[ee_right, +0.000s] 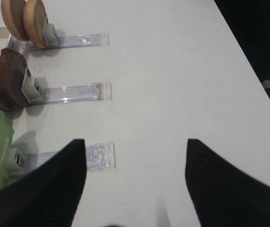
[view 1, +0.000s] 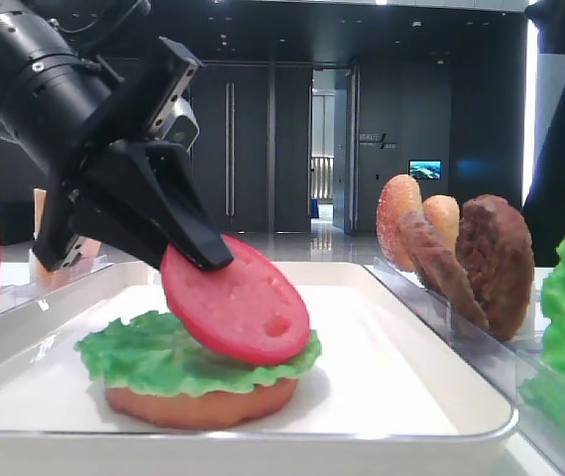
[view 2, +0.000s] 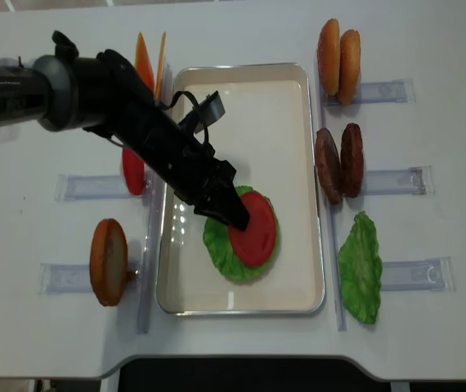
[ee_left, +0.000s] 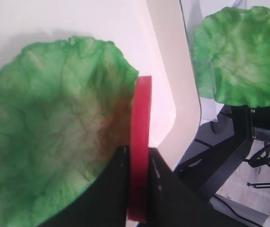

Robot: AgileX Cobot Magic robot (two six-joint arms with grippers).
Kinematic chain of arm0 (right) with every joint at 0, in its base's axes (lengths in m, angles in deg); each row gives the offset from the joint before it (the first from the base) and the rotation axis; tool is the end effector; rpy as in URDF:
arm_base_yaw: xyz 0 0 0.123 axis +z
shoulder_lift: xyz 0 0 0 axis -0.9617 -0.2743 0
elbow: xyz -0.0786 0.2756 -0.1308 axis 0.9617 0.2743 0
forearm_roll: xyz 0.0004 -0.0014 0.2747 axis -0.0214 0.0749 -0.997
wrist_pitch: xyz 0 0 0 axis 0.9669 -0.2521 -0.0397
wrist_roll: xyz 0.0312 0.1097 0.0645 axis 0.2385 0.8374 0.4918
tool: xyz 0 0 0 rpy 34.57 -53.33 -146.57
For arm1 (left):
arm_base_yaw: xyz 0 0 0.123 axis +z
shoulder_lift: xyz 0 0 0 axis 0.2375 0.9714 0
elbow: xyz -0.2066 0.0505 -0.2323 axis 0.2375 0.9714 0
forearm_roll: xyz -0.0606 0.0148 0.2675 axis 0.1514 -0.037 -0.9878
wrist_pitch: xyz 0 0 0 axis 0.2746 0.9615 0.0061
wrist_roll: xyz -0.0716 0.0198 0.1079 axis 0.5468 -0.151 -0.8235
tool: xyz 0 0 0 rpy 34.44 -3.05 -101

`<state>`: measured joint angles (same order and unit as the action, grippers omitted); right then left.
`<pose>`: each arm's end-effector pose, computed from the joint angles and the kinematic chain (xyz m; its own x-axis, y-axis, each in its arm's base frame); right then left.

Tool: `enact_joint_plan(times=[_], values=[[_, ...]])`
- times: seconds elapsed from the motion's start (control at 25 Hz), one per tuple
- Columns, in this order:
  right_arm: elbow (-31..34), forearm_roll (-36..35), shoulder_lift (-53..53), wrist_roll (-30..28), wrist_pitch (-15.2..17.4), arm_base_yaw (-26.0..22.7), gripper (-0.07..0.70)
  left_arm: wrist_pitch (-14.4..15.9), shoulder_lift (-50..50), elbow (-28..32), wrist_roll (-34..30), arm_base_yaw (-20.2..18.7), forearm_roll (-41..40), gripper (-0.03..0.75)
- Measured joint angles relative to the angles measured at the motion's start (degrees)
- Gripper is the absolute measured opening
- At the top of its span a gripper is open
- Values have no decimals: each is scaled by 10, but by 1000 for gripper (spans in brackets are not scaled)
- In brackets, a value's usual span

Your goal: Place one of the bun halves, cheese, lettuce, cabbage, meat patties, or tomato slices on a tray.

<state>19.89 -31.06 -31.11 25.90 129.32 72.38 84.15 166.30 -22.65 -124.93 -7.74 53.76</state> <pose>0.0144 0.0005 0.2644 -0.5059 0.0250 -0.8623 0.0285 0.9995 0.0122 0.3057 -0.2199 0.1281 -0.9115 0.4013 -0.0896 0.3435 0.6235 -0.7023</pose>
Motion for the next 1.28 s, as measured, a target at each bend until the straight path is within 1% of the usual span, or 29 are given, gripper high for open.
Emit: enact_joint_plan(times=[0.32,0.44,0.52,0.76,0.84,1.0,1.2,1.28], values=[[0,0,0,0,0,0,435,-9,0,0,-2,0,1,55],[0,0,0,0,0,0,435,-10,0,0,10,0,-3,71],[0,0,0,0,0,0,435,-11,0,0,23,0,-14,110],[0,0,0,0,0,0,435,-9,-11,0,55,5,-51,293],[0,0,0,0,0,0,435,-6,-21,0,68,9,-65,342],[0,0,0,0,0,0,435,5,-45,0,104,18,-109,388],[0,0,0,0,0,0,435,4,-90,0,144,36,-164,398],[0,0,0,0,0,0,435,5,-110,-5,168,37,-202,399]])
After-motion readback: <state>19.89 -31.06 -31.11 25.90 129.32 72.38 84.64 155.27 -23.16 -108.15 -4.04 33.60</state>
